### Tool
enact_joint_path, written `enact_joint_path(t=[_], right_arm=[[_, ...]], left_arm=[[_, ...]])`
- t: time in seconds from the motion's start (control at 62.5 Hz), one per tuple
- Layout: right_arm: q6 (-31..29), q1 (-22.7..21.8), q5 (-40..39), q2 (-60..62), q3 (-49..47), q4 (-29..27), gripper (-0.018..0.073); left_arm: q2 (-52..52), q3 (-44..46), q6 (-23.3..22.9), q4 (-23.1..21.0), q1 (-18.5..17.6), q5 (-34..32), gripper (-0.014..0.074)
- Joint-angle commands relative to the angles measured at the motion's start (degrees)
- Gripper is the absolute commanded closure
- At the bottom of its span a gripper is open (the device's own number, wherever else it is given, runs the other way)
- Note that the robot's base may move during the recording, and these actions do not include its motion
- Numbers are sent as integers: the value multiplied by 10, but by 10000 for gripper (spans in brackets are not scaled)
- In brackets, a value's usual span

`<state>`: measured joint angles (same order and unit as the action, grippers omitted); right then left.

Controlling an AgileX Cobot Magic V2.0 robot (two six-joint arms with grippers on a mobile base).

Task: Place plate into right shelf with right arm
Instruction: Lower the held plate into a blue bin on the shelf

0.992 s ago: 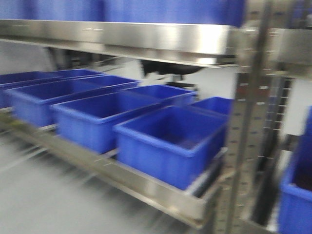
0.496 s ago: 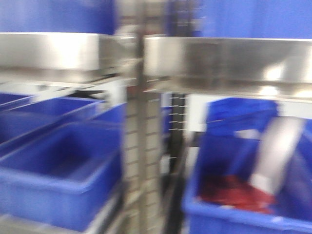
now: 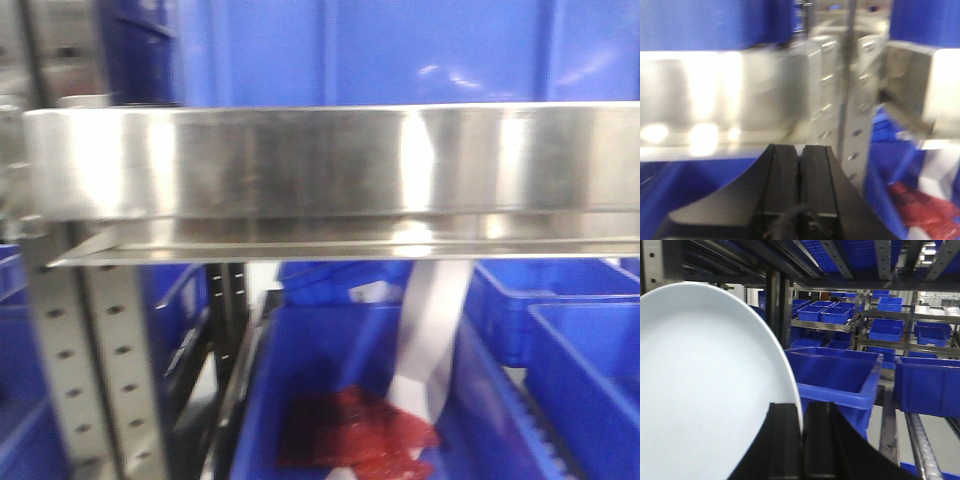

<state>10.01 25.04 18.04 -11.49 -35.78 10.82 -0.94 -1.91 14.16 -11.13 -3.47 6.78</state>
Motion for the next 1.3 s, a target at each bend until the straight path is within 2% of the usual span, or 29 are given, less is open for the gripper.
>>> enact_joint_path(t=[0.0,0.464,0.624,0.816,1.056,1.201,1.281], right_arm=[[-2,-1,-52,-9,-16,7,531],[-2,-1,-52,-9,-16,7,531],[-2,-1,-80,-33,-43,5,531],[-2,-1,-57,-166,-197,3,531],[-5,-1,31,-405,-449,3,531],[-6,-1,86,-522,-555,3,531],[-6,-1,90,-581,-591,5,531]], left_arm=[[-5,-4,-2,-4,0,-48,643],[-5,-4,-2,-4,0,-48,643],[-5,-4,-2,-4,0,-48,643],[-5,-4,-2,-4,0,-48,643],[-5,-4,-2,-4,0,-48,643],[-5,-4,-2,-4,0,-48,643],[-5,-4,-2,-4,0,-48,643]])
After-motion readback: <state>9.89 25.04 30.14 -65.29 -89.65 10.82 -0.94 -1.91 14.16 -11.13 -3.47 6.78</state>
